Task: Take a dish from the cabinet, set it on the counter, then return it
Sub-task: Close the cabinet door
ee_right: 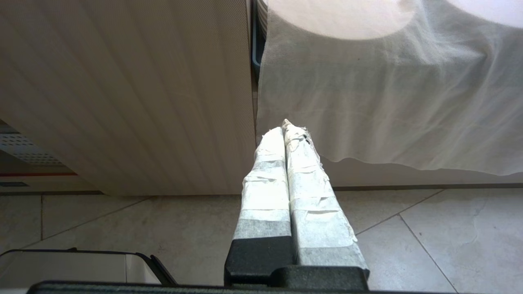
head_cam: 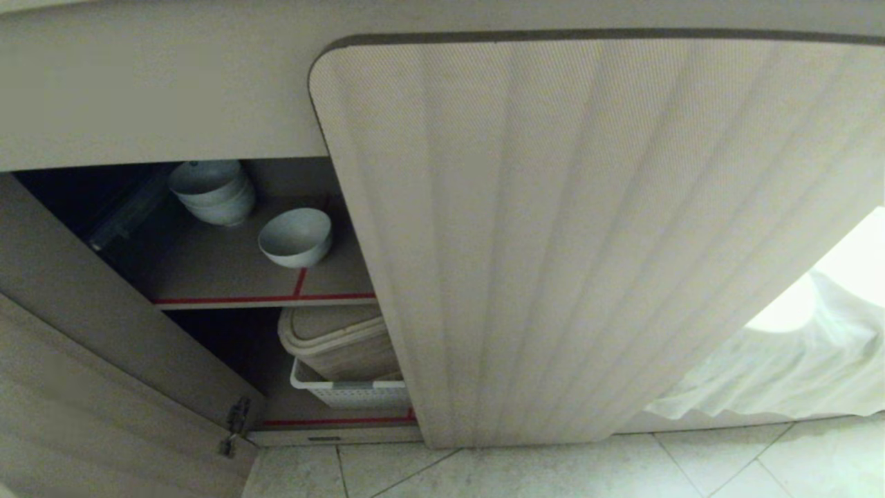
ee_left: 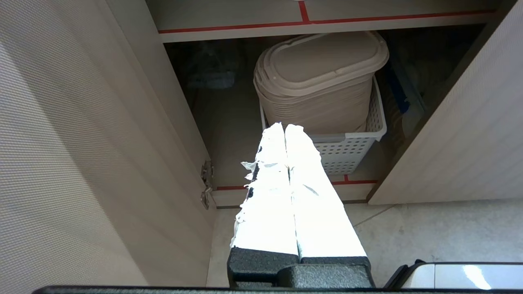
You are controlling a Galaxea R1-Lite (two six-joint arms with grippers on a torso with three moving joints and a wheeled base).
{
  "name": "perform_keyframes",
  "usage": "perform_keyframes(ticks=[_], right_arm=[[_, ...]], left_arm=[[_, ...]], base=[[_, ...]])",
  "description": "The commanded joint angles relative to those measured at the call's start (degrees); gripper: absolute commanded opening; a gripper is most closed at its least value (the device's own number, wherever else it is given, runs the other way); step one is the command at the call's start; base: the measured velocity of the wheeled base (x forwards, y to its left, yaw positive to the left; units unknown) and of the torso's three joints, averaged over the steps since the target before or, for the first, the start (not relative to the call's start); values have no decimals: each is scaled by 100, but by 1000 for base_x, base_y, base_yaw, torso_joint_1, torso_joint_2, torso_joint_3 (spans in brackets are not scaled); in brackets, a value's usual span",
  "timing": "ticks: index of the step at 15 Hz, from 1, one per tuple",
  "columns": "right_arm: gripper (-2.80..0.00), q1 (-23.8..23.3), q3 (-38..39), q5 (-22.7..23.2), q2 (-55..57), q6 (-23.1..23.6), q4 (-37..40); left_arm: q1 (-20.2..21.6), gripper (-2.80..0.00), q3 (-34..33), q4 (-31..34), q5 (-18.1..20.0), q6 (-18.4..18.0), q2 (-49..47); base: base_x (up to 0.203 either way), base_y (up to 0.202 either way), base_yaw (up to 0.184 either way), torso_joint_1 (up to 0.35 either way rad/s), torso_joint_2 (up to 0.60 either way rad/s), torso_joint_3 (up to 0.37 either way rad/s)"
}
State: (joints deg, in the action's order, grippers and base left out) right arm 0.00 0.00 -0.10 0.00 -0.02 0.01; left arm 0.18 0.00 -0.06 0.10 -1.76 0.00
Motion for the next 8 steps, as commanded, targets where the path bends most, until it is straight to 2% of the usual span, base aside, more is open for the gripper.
perform_keyframes(ticks=[1,8], right_arm=[[-280,0,0,1,0,2,-1],[-280,9,0,1,0,2,-1]], left_arm=[[-1,-280,0,6,-1,0,0],[-1,-280,0,4,-1,0,0]], base=[[0,0,0,0,0,0],[0,0,0,0,0,0]])
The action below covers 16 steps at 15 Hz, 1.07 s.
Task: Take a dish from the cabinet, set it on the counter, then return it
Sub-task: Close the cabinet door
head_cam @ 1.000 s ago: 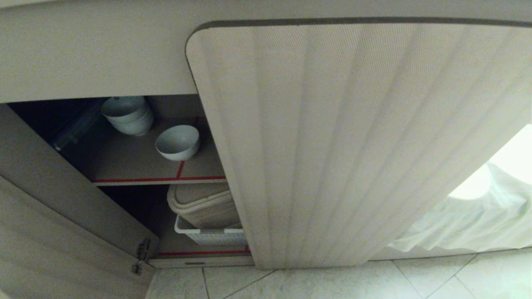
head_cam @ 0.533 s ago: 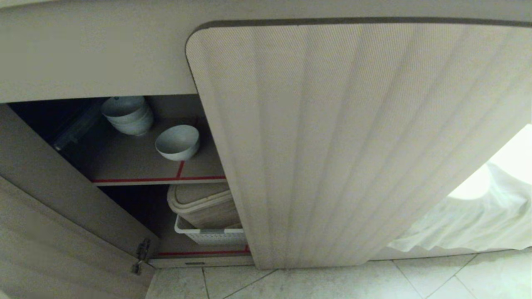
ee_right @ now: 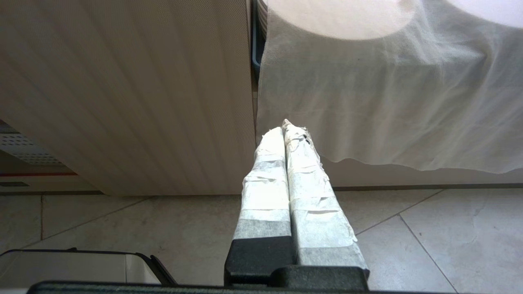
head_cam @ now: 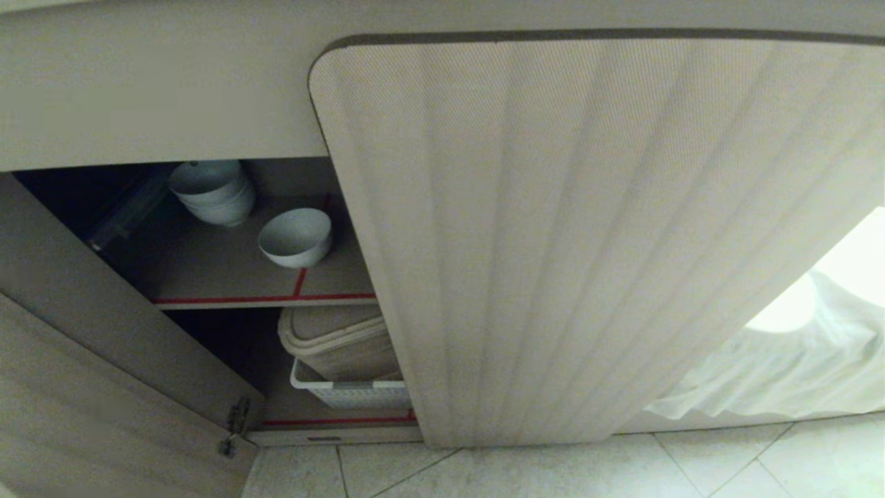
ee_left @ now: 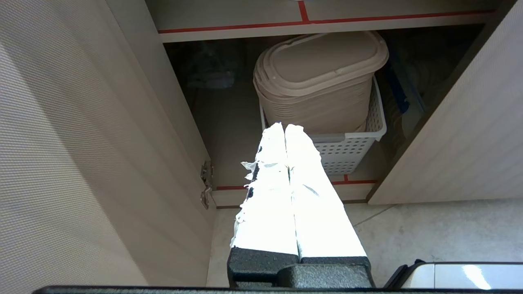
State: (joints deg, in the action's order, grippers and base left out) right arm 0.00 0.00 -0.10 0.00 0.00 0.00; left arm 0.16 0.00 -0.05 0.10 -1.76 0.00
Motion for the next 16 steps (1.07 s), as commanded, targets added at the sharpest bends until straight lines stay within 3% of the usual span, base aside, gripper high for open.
perform_keyframes(ticks=[1,10,16], right_arm=[[-280,0,0,1,0,0,0],[-280,0,0,1,0,0,0],[-280,0,0,1,0,0,0]], left_arm=[[2,-280,0,4,-1,0,0],[2,-280,0,-4,-1,9,0],[2,-280,0,-4,-1,17,0]], base=[[0,0,0,0,0,0],[-6,0,0,1,0,0],[-188,0,1,0,2,3]])
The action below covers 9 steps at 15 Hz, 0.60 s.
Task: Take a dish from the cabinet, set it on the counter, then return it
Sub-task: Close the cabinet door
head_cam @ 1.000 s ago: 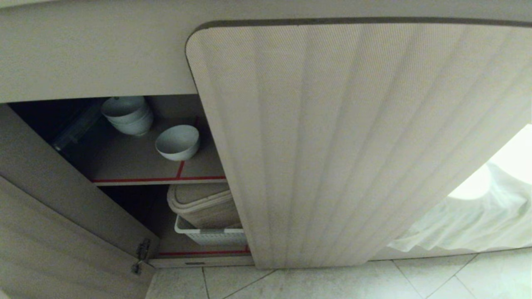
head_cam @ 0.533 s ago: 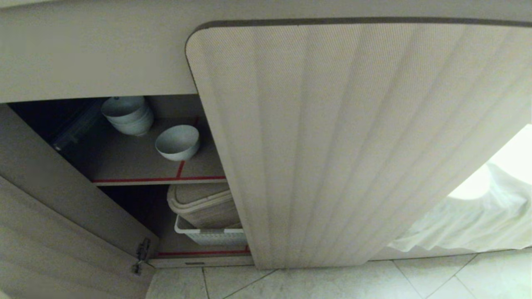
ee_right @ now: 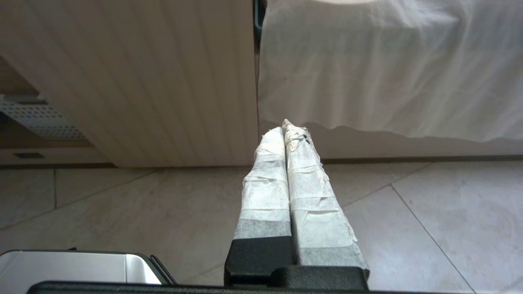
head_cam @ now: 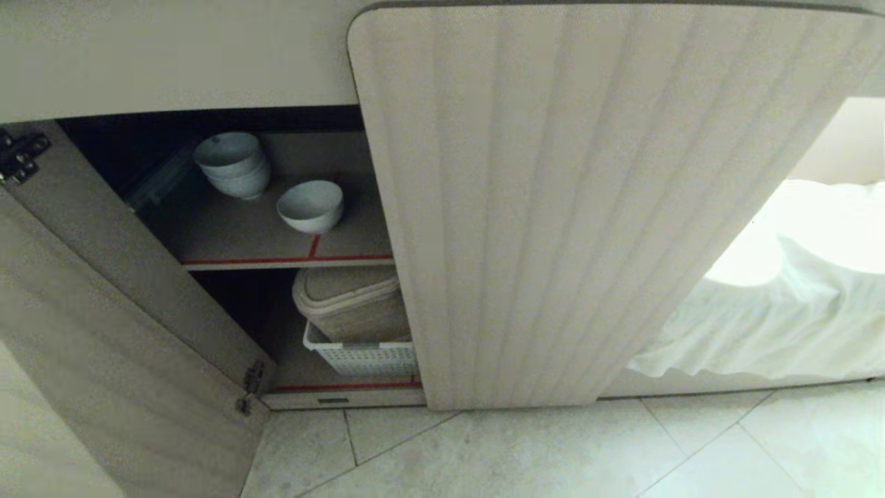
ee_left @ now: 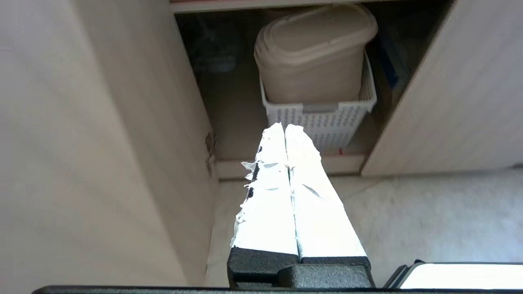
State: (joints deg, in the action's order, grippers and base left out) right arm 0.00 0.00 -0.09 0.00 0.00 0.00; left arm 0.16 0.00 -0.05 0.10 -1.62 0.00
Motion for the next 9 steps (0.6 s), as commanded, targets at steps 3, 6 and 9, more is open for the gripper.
perform_keyframes(ticks=[3,6,9], right_arm=[[-280,0,0,1,0,0,0],[-280,0,0,1,0,0,0],[-280,5,0,1,0,0,0]], left_arm=[[2,-280,0,-4,-1,92,0],[2,-280,0,-4,-1,153,0],[2,-280,0,-4,-1,153,0]], base=[[-193,0,1,5,1,3],[-192,0,-2,3,1,3],[-193,0,1,2,1,3]])
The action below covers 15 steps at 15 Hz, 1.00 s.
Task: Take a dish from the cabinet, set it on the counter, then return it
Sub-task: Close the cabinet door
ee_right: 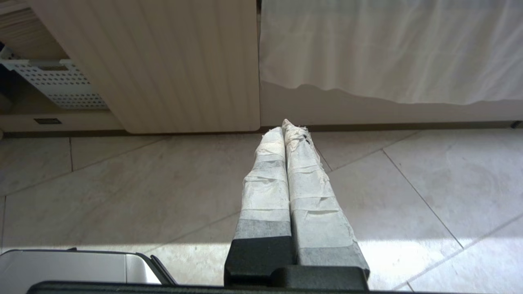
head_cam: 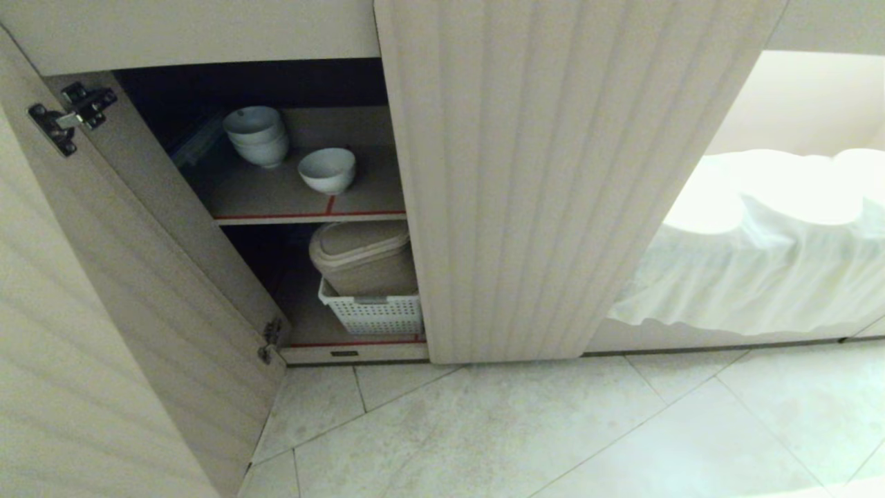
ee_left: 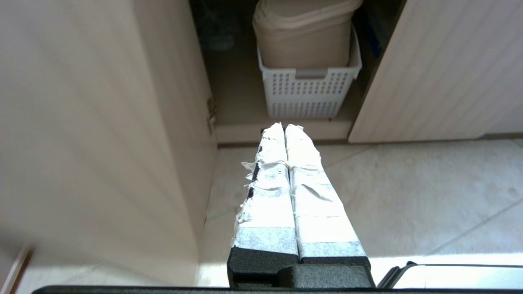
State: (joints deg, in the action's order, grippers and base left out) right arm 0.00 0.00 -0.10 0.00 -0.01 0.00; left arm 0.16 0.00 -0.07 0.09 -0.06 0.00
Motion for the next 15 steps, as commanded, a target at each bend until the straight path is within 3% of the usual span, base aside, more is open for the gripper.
perform_keyframes(ticks=[1,11,15], right_arm=[[-280,0,0,1,0,1,0],[-280,0,0,1,0,1,0],[-280,0,0,1,0,1,0]], left_arm=[[2,-280,0,-1,0,-3,0],[2,-280,0,-1,0,-3,0],[2,-280,0,-1,0,-3,0]], base=[[-194,0,-2,3,-1,-1],[-192,0,1,2,0,3],[-31,0,-1,-1,0,1]])
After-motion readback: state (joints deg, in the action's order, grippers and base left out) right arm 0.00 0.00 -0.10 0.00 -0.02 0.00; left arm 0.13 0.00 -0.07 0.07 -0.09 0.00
